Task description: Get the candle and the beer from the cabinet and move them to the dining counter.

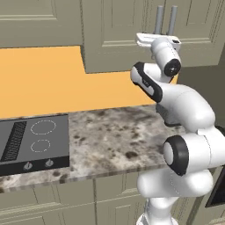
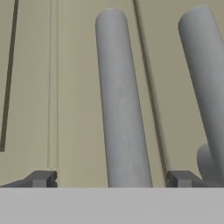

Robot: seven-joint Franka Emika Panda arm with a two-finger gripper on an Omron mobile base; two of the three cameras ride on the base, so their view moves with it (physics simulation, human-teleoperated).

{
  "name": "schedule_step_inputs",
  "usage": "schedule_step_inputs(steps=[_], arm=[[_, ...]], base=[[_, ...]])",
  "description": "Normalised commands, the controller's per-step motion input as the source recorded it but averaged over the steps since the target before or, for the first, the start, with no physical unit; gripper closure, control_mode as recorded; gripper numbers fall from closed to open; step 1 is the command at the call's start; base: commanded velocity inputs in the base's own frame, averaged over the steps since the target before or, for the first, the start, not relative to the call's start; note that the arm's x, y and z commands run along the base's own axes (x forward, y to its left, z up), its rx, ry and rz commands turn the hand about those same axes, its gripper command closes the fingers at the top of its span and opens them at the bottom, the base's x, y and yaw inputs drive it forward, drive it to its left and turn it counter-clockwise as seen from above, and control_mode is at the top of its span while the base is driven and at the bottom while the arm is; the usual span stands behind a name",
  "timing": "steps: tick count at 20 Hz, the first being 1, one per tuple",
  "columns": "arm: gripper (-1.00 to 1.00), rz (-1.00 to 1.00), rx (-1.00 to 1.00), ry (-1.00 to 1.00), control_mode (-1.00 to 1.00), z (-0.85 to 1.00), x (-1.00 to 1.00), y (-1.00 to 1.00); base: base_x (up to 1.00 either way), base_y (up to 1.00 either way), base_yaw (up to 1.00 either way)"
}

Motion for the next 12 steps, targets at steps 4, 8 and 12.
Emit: schedule_step_inputs(steps=[4,8,12], arm=[[1.0,0.01,0.0,0.0,-1.0,0.0,0.44,0.0],[1.0,0.0,0.0,0.02,-1.0,-0.05,0.28,0.0],[1.0,0.0,0.0,0.05,-1.0,-0.11,0.0,0.0]], base=[[0.0,0.0,0.0],[0.0,0.0,0.0],[0.0,0.0,0.0]])
